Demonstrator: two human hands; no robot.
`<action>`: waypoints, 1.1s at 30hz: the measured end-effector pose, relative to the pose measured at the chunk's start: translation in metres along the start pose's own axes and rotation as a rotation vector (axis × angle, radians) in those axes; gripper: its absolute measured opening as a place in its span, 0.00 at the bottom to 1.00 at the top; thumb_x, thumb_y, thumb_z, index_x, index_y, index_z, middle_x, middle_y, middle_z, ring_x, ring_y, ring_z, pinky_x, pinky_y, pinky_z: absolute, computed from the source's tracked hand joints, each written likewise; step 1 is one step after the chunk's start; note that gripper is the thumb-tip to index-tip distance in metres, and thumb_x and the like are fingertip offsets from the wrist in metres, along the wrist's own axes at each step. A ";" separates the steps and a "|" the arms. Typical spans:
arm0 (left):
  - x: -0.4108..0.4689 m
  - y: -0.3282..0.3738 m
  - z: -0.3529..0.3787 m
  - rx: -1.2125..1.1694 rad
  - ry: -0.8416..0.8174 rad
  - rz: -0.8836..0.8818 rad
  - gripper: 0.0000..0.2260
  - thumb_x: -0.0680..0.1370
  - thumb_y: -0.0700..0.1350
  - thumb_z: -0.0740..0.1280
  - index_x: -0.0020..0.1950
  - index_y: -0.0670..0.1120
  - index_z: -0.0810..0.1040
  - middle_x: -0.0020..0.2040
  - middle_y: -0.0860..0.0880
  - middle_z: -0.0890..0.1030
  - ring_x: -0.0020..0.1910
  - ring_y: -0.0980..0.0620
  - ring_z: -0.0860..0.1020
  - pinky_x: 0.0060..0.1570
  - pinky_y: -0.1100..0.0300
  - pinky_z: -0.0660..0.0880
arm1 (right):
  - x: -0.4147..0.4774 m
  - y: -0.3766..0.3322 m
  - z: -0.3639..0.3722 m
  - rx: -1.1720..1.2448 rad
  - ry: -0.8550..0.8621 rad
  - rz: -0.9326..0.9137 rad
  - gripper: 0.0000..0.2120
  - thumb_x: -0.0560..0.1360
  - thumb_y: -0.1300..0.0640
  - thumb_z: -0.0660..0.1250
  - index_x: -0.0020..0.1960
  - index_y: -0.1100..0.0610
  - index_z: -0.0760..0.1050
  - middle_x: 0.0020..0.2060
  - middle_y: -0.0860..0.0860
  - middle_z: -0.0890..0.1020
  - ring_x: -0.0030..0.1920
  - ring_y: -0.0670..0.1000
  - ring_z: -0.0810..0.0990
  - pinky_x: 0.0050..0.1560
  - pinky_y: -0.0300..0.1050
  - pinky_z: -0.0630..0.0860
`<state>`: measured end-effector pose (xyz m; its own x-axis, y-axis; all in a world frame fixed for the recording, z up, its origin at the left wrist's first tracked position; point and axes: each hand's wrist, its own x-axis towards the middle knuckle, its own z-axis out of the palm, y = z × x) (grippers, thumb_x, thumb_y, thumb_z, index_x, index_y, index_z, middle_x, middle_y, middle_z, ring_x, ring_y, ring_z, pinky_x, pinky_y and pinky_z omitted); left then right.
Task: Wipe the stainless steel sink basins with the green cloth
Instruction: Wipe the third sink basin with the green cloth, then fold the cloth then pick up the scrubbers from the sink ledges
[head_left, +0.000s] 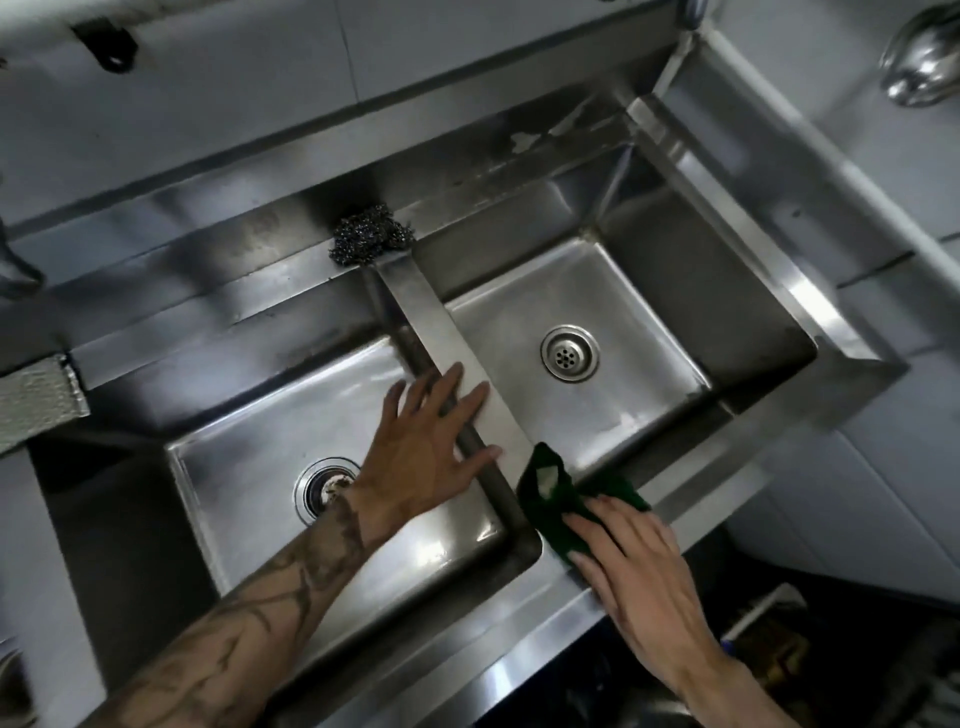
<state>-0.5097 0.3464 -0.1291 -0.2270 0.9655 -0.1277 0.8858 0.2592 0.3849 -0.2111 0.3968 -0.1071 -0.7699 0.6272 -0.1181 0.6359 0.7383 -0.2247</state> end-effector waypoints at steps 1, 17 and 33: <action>-0.012 0.008 0.007 -0.010 0.004 0.009 0.33 0.79 0.70 0.59 0.80 0.55 0.71 0.83 0.45 0.66 0.79 0.37 0.68 0.78 0.37 0.61 | -0.011 -0.002 -0.002 0.002 0.010 0.023 0.20 0.84 0.44 0.52 0.69 0.47 0.75 0.66 0.46 0.79 0.68 0.51 0.76 0.69 0.51 0.67; -0.227 0.000 0.014 -0.135 0.006 -0.337 0.29 0.87 0.64 0.46 0.79 0.54 0.74 0.80 0.48 0.72 0.78 0.45 0.69 0.76 0.53 0.59 | -0.084 -0.239 0.073 0.315 -0.052 0.044 0.18 0.77 0.45 0.62 0.64 0.49 0.78 0.67 0.48 0.79 0.67 0.52 0.79 0.64 0.51 0.67; -0.267 0.030 0.021 -0.088 0.070 -0.451 0.30 0.82 0.70 0.55 0.67 0.48 0.78 0.54 0.49 0.75 0.54 0.44 0.74 0.56 0.50 0.73 | -0.122 -0.205 0.060 0.729 0.062 0.619 0.24 0.76 0.41 0.69 0.67 0.52 0.72 0.59 0.49 0.75 0.60 0.53 0.78 0.57 0.47 0.72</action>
<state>-0.4141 0.0957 -0.1031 -0.6112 0.7544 -0.2395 0.6553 0.6520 0.3814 -0.2510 0.1542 -0.1043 -0.2910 0.8816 -0.3718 0.7231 -0.0518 -0.6888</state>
